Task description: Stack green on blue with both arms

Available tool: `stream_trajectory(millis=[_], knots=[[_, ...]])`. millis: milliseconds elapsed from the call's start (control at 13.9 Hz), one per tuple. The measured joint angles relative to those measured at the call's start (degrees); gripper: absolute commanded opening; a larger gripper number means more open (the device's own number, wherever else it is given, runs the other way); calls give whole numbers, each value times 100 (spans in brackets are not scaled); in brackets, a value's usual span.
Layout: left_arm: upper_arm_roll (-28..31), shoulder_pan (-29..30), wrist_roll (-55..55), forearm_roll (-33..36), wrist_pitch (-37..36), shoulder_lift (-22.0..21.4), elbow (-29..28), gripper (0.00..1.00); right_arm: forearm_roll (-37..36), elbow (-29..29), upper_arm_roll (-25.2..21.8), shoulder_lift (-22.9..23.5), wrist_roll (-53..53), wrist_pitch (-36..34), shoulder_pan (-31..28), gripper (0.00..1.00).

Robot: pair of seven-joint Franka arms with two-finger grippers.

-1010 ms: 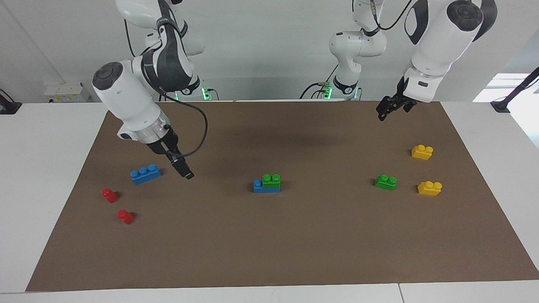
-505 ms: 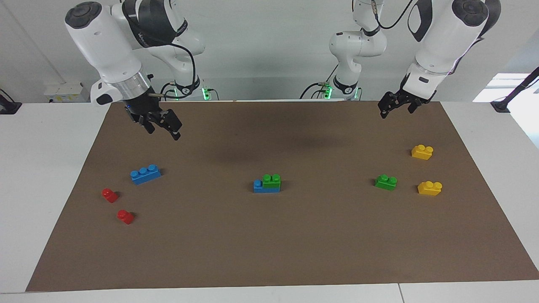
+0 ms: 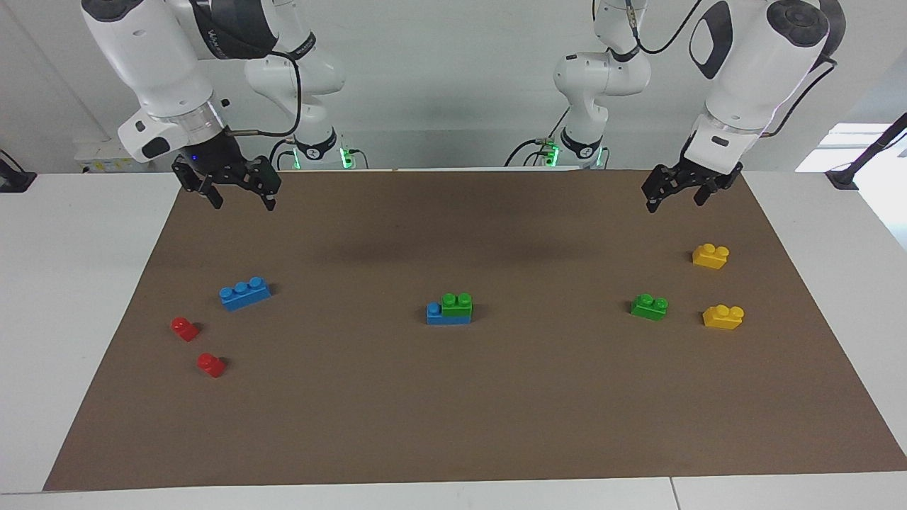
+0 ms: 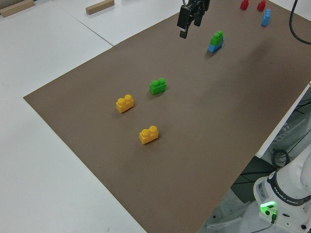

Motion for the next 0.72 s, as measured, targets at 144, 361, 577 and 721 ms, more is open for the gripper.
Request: stream_trajectory(millis=[144,361,577,721], knots=[[4,6,2,0,6,2,91,100,-119,0,-1,-9,-23,-58,-27,100],[17,12,24,0,7,-28,208,100,-170,-6,-1,-25,-26,-93,-27,100],[4,12,329,0,83,-39,212,100,-171,-7,-1,-31,-26,-94,-29,100],[3,12,431,0,95,-39,211,100,-171,-8,-1,-31,-26,-95,-33,100]])
